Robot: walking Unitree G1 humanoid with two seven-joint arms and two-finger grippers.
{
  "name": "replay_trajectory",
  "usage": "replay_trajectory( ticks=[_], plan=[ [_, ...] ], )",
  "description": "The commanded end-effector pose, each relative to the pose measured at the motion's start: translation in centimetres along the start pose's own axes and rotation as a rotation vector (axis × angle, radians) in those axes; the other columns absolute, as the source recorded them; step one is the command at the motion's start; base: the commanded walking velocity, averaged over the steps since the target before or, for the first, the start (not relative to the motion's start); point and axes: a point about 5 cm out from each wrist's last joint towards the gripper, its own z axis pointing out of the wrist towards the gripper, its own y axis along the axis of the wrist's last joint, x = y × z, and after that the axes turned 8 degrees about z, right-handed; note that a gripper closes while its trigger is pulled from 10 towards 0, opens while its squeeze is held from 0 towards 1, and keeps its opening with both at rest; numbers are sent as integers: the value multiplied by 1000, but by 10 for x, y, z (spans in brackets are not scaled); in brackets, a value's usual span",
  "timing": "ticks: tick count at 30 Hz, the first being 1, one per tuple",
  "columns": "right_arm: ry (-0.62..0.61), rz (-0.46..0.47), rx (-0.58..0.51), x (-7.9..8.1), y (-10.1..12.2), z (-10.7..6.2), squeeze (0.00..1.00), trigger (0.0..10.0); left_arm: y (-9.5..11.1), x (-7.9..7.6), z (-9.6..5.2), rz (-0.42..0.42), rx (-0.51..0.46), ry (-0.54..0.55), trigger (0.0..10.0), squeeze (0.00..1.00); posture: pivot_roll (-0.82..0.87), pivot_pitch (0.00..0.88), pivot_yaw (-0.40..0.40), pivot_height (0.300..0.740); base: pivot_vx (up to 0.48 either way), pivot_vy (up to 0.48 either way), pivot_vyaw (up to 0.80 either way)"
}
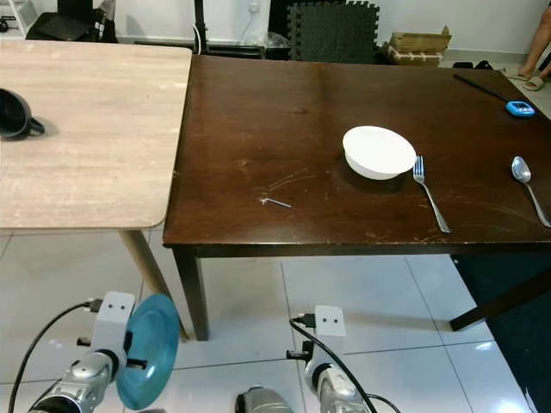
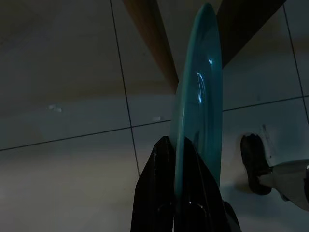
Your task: Setting the table
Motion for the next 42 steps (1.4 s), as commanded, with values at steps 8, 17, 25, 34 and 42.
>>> replay_trajectory(
  ticks=[8, 17, 25, 34, 42],
  plan=[
    [-1, -7, 23, -1, -2, 0, 0, 10000, -9, -3, -2, -19, 29, 0, 10000, 0, 67, 32, -14, 740, 0, 0, 0],
    [-12, -8, 19, -7, -3, -2, 0, 10000, -8, -7, -1, -10, 28, -15, 10000, 0, 47, 35, -5, 740, 0, 0, 0],
    [-25, -14, 25, -11, -6, -4, 0, 10000, -1, -10, 0, -21, 10, -24, 10000, 0, 44, 45, -1, 740, 0, 0, 0],
    [-16, -20, 18, -7, -2, -2, 0, 10000, -6, -3, -1, -29, 18, -10, 10000, 0, 45, 53, 11, 740, 0, 0, 0],
    [-4, -33, 36, -6, -8, -4, 0, 10000, -5, -7, -1, -25, 12, -22, 10000, 0, 51, 56, -3, 740, 0, 0, 0]
  ],
)
